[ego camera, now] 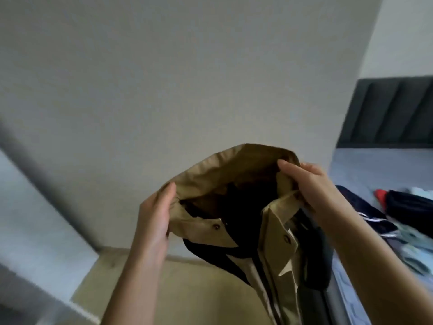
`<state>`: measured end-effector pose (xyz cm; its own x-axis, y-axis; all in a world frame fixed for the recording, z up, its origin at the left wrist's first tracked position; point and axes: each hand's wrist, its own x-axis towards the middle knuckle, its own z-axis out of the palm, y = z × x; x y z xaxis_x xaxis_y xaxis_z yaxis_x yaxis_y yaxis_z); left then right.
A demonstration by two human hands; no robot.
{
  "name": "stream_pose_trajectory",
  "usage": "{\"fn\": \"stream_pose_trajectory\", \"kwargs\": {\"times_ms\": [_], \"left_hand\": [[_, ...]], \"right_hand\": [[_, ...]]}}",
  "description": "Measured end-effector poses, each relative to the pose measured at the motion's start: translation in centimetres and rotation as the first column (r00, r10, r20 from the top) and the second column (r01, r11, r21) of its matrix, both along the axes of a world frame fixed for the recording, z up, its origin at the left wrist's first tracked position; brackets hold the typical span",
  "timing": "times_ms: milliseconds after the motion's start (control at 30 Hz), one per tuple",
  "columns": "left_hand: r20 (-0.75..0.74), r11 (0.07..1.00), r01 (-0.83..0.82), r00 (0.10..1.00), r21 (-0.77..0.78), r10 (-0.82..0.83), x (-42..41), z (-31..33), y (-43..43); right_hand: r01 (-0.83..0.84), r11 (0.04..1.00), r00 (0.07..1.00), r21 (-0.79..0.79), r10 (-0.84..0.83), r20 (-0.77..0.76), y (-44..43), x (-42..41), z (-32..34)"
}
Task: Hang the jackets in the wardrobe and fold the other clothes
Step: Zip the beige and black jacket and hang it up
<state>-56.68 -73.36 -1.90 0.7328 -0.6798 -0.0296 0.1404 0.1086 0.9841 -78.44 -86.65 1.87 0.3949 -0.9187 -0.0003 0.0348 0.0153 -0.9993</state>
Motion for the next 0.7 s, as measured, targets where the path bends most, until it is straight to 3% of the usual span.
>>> {"fn": "stream_pose_trajectory", "kwargs": {"times_ms": [167, 333, 433, 533, 600, 633, 667, 700], "left_hand": [[-0.003, 0.964, -0.26, 0.966, 0.06, 0.26, 7.7, -0.6, 16.6], [0.062, 0.881, -0.465, 0.885, 0.081, 0.461, 13.3, -0.9, 30.7], [-0.036, 0.74, -0.672, 0.739, 0.037, 0.673, 16.8, -1.9, 36.9], [0.003, 0.63, -0.757, 0.64, 0.173, 0.769, 20.6, -3.3, 42.6], [-0.096, 0.625, -0.777, 0.618, 0.078, 0.78, 22.8, -5.7, 47.5], [-0.252, 0.494, -0.867, 0.465, 0.063, 0.849, 23.2, -5.4, 49.9], [-0.236, 0.399, -0.899, 0.354, 0.182, 0.905, 24.8, -5.4, 51.9], [-0.23, 0.372, -0.906, 0.325, 0.202, 0.917, 26.0, -4.7, 53.6]], "right_hand": [[-0.181, 0.983, 0.984, 0.016, 0.181, 0.01, 8.8, 12.8, -0.7], [-0.423, 0.905, 0.906, 0.031, 0.423, 0.02, 18.3, 24.8, -1.2], [-0.577, 0.816, 0.817, 0.022, 0.577, -0.006, 23.6, 31.1, -1.9], [-0.711, 0.702, 0.701, 0.023, 0.711, -0.052, 28.9, 37.6, -2.9], [-0.785, 0.618, 0.615, 0.05, 0.786, -0.063, 32.6, 42.4, -3.8], [-0.816, 0.575, 0.571, 0.064, 0.818, -0.074, 34.5, 45.0, -4.4], [-0.843, 0.534, 0.528, 0.072, 0.845, -0.09, 36.4, 47.8, -5.0], [-0.868, 0.491, 0.483, 0.072, 0.869, -0.107, 38.3, 50.6, -5.4]]}}
